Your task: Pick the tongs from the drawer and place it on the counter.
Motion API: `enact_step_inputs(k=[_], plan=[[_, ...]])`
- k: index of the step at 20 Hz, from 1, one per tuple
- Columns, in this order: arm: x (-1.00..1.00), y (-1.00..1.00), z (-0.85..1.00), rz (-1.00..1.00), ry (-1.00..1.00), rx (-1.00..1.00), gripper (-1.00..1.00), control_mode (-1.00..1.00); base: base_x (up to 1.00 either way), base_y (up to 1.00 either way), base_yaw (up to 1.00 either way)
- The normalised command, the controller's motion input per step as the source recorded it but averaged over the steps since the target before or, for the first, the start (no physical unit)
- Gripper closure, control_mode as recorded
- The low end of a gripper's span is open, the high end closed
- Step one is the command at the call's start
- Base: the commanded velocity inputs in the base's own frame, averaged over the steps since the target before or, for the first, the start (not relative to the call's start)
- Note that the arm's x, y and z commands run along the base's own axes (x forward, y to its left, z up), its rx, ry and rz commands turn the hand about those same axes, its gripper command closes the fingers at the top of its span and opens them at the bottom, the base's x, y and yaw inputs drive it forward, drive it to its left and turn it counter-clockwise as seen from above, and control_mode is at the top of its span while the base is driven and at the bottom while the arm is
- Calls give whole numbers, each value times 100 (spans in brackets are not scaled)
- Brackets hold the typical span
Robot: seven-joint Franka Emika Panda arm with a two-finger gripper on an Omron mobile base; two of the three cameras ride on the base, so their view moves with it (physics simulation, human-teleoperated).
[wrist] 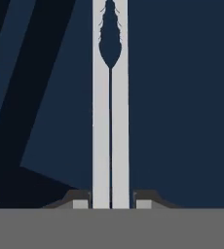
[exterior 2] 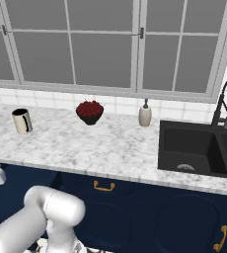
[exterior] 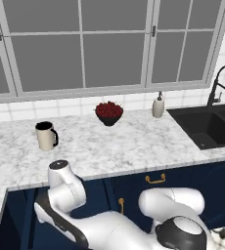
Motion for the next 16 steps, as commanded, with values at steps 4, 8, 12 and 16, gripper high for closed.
enact_step_inputs(k=[4, 8, 12, 16], plan=[[-38, -21, 92, -1, -6, 0, 100, -100, 0, 0, 0], [-6, -54, 90, -7, -26, 2, 100, -100, 0, 0, 0], [72, -59, 61, -2, -14, -1, 100, -100, 0, 0, 0], [90, -66, 35, -3, -15, -5, 100, -100, 0, 0, 0]])
